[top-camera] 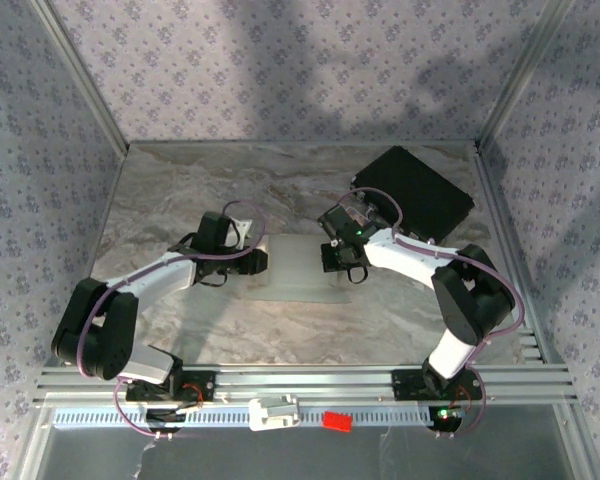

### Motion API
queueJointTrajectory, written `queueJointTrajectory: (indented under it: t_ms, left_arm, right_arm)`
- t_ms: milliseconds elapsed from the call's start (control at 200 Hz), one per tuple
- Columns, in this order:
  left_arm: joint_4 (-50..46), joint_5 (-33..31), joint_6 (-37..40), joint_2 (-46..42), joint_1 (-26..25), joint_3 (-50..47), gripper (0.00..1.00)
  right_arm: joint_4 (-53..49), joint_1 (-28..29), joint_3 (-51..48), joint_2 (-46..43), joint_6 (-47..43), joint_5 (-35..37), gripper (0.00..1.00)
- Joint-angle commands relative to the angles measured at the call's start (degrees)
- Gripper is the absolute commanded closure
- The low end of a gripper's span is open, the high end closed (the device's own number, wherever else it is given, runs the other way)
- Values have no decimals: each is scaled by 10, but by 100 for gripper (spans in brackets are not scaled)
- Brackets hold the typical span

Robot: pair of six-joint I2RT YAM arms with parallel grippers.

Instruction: Fold the paper box

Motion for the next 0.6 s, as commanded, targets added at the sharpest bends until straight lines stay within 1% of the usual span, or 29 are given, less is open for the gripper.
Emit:
queueJointTrajectory:
  t_ms: [0,10,30,50,180,340,595]
  left_arm:
    - [9,22,18,8,-1,29,53]
    - [7,20,18,9,-2,29,53]
    - [5,16,18,9,-2,31,47]
    - [2,13,19,9,-2,32,46]
    - [-5,4,23,9,-2,32,47]
    - [-4,8,27,5,-2,32,59]
    - [-4,9,26,-2,-2,28,72]
  right_arm:
    - [18,6,3,-16,-21,-53,100]
    - [18,6,2,-16,-20,-54,100]
    - [18,6,4,-15,-21,-55,100]
    - [18,6,4,-15,-21,-56,100]
    - [16,5,7,-14,-26,-63,100]
    - [14,4,5,-12,-25,-59,100]
    - [17,3,4,-12,-24,-61,100]
